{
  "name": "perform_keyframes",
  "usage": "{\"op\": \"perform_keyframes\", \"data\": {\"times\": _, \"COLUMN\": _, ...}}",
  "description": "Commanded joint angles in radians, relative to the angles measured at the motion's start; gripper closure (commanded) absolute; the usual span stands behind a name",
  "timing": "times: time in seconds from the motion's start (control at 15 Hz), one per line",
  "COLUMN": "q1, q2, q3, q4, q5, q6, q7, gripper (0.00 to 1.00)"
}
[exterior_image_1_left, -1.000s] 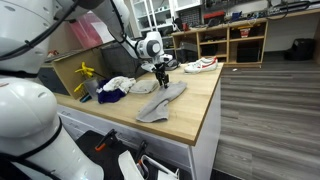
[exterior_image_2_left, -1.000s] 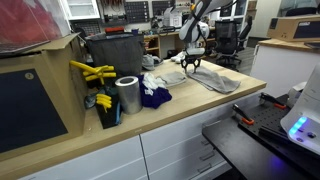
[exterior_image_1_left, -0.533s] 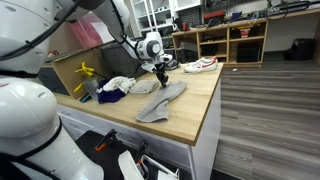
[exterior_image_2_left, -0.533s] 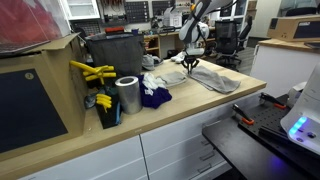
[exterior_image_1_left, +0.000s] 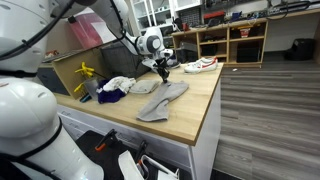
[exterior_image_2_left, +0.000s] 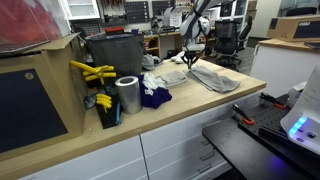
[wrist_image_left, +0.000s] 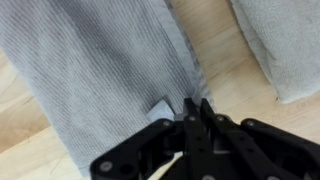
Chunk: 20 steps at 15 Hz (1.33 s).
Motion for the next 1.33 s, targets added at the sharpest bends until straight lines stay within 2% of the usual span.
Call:
{"op": "perform_keyframes", "data": {"times": 0.0, "q1": -0.003, "q2": -0.049, "q3": -0.019, "q4": -0.004, "q5": -0.005, "q6": -0.011, "q7": -0.015, "gripper": 0.98}}
{"op": "perform_keyframes", "data": {"times": 0.47, "q1": 0.008, "q2": -0.016, "q3": -0.055, "q4": 0.062, "q5": -0.032, "q6": -0.018, "q7": 0.022, "gripper": 0.98}}
{"op": "perform_keyframes", "data": {"times": 1.2, "q1": 0.053, "q2": 0.103, "q3": -0.055, "q4": 0.218, "q5": -0.032, "q6": -0.030, "q7": 0.078, "gripper": 0.98}}
{"op": "perform_keyframes", "data": {"times": 1.27, "q1": 0.057, "q2": 0.112, "q3": -0.059, "q4": 0.233, "q5": -0.037, "q6": -0.027, "q7": 0.079, "gripper": 0.94}}
